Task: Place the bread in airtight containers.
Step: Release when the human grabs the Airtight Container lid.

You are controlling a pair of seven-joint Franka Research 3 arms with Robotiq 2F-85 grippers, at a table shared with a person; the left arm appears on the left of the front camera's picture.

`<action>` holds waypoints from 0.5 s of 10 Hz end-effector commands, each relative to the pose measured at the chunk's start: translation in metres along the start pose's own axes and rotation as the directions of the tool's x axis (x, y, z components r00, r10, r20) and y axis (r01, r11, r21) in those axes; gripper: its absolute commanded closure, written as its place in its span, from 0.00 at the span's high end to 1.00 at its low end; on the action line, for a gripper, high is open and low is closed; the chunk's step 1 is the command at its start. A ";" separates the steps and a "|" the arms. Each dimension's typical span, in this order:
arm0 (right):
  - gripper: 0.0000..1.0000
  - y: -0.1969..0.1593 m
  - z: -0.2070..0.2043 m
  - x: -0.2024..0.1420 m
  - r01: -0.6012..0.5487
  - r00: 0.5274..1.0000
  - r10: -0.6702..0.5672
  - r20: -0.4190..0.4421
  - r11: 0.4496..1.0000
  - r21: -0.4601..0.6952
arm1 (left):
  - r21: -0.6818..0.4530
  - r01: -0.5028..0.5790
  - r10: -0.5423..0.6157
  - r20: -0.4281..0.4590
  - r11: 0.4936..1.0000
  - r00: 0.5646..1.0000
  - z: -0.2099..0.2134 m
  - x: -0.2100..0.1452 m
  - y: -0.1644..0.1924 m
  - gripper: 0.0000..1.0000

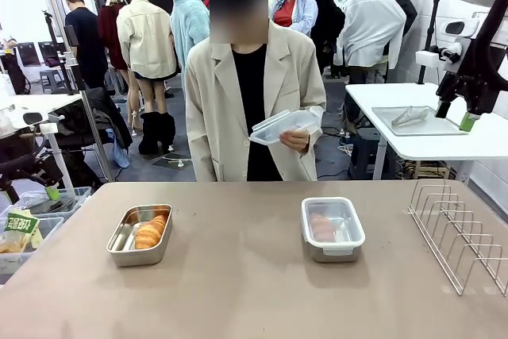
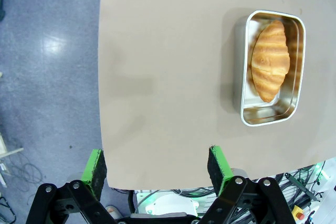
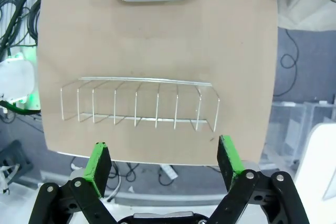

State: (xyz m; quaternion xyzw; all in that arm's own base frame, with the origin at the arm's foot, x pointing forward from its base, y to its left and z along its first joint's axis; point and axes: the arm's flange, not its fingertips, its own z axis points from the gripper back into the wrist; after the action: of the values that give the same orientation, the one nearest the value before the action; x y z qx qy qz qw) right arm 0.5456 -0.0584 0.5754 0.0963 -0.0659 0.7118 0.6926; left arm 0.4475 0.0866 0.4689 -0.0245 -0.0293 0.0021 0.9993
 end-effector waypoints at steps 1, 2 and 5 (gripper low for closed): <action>1.00 0.003 -0.002 0.000 -0.001 1.000 0.001 0.001 1.000 0.001 | 0.013 -0.018 0.017 0.014 1.000 1.000 0.000 0.000 0.000 1.00; 1.00 0.003 -0.002 0.000 -0.001 1.000 0.001 0.001 1.000 0.001 | 0.013 -0.018 0.017 0.014 1.000 1.000 0.000 0.000 0.000 1.00; 1.00 0.003 -0.002 0.000 -0.001 1.000 0.001 0.001 1.000 0.001 | 0.013 -0.018 0.017 0.014 1.000 1.000 0.000 0.000 0.000 1.00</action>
State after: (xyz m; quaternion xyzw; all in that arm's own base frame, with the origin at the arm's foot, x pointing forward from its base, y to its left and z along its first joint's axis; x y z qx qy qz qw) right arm 0.5456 -0.0579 0.5753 0.0963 -0.0658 0.7121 0.6923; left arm 0.4475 0.0866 0.4689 -0.0244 -0.0293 0.0021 0.9993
